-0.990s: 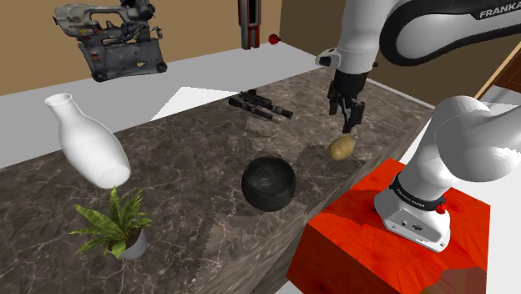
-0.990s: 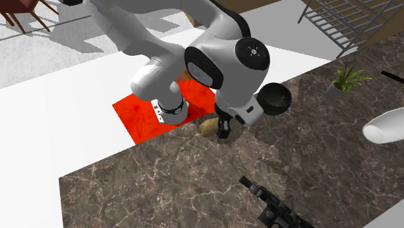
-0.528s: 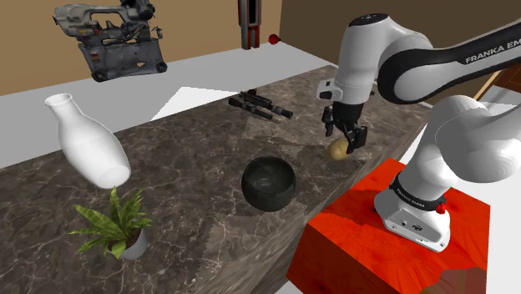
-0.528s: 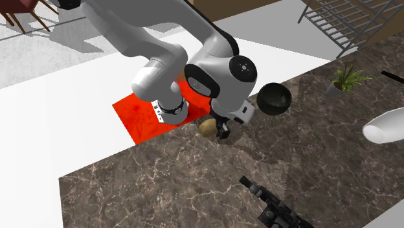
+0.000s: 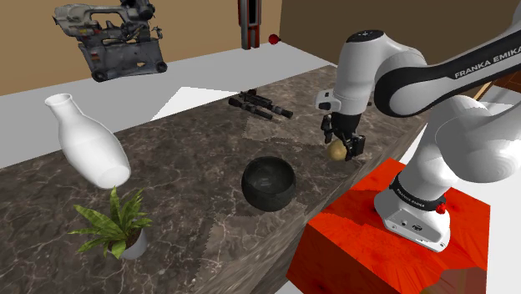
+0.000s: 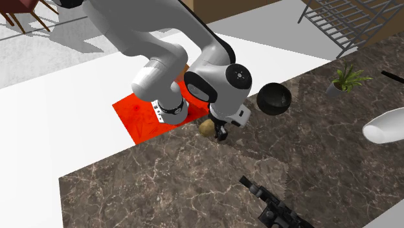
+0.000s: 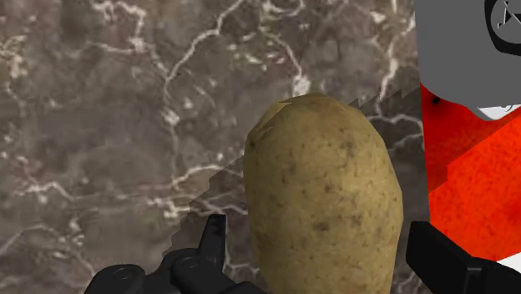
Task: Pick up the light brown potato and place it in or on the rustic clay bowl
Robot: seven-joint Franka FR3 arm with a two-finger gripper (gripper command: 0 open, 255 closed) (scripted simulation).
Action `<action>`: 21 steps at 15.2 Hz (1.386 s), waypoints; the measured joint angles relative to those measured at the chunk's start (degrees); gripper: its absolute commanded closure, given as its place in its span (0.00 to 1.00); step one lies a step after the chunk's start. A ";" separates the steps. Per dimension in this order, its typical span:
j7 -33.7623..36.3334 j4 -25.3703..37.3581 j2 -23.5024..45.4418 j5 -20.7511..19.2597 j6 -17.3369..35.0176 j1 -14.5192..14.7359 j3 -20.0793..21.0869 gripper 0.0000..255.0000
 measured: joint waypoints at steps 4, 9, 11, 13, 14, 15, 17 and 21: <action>-0.01 -0.06 0.02 -0.02 0.09 -0.01 -0.01 1.00; -0.01 -0.07 0.02 -0.02 0.09 -0.01 -0.01 1.00; -0.01 -0.07 0.02 -0.02 0.09 -0.01 -0.01 1.00; -0.01 -0.06 0.02 -0.02 0.09 -0.01 -0.01 1.00; -0.01 -0.07 0.02 -0.02 0.10 -0.01 -0.01 1.00; 0.00 0.15 -0.24 0.04 -0.37 0.03 0.03 1.00; -0.08 0.85 -1.67 0.20 -2.47 0.10 0.12 1.00; -0.35 2.83 -3.74 0.40 -6.52 0.14 0.20 1.00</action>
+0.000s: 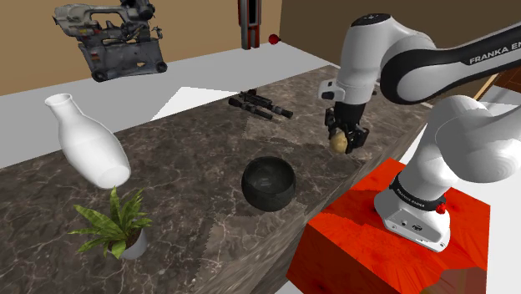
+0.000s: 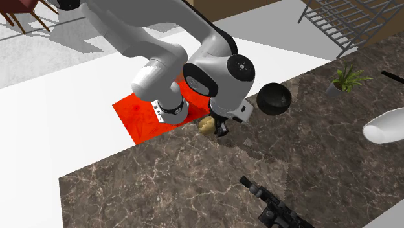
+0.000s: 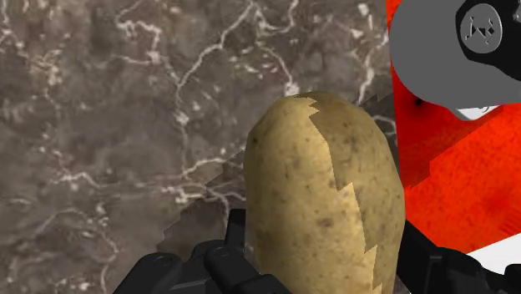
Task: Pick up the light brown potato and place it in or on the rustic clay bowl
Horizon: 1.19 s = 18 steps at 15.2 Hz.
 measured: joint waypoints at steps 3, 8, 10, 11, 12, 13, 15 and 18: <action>-0.05 1.93 -1.27 0.30 -3.19 0.18 0.21 1.00; -0.34 4.71 -3.39 0.53 -8.09 0.22 0.35 1.00; -0.30 6.11 -3.90 0.76 -10.01 0.36 0.54 1.00; -0.27 6.69 -4.12 0.87 -10.81 0.44 0.64 1.00; -0.29 7.22 -4.45 0.92 -11.67 0.45 0.69 1.00; -0.51 8.02 -4.67 0.82 -12.67 0.35 0.57 1.00; -0.51 9.52 -4.65 0.98 -14.18 0.45 0.71 1.00; -0.62 11.86 -4.87 1.13 -16.73 0.50 0.83 1.00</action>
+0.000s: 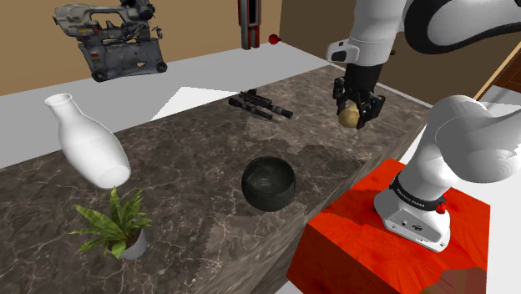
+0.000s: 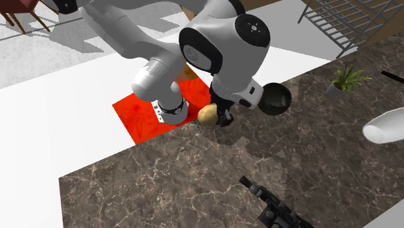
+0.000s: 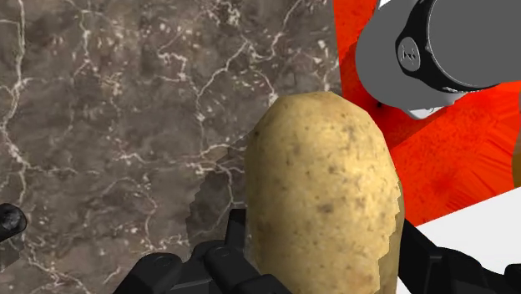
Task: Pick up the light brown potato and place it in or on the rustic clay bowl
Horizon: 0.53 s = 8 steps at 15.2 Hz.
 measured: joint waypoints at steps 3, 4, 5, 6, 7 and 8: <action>-0.05 2.40 -0.06 0.18 -2.46 0.08 0.17 1.00; -0.22 3.01 -0.25 0.10 -3.26 0.01 0.08 1.00; -0.14 3.79 -0.24 0.23 -4.04 0.09 0.22 1.00; -0.17 4.55 -0.24 0.27 -4.80 0.10 0.26 1.00; -0.22 5.28 -0.11 0.28 -5.40 0.10 0.26 1.00; -0.29 5.86 -0.22 0.27 -6.08 0.08 0.25 1.00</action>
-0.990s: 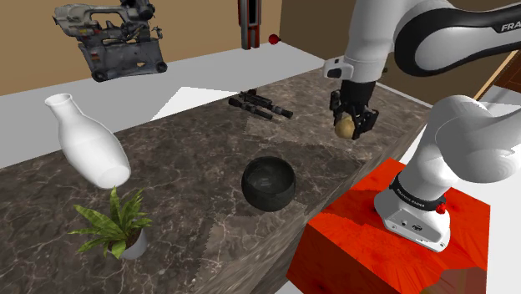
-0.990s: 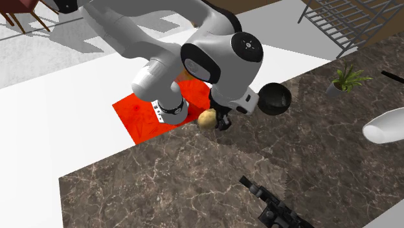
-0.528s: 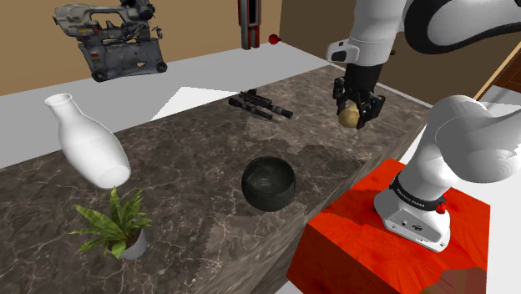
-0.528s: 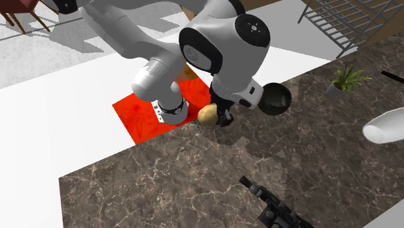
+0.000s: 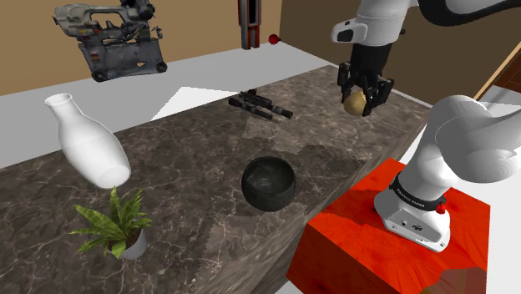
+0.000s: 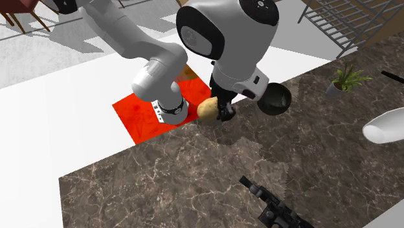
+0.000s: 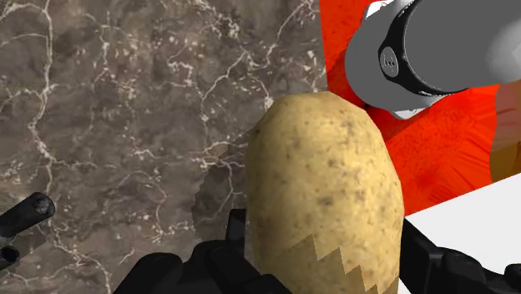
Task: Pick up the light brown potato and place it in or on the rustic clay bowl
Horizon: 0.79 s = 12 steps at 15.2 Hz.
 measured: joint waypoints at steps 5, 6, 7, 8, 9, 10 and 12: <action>4.61 4.10 6.72 3.86 2.42 2.47 4.35 1.00; 5.84 5.49 8.75 4.77 3.06 3.02 5.47 1.00; 6.61 6.22 10.37 5.29 3.93 3.33 6.17 1.00; 7.81 7.76 12.58 6.06 4.62 3.81 7.28 1.00; 8.78 8.75 13.95 6.63 4.98 4.18 8.13 1.00; 9.68 9.83 15.41 7.14 5.38 4.49 8.92 1.00; 12.26 12.43 19.36 8.42 6.79 5.36 11.19 1.00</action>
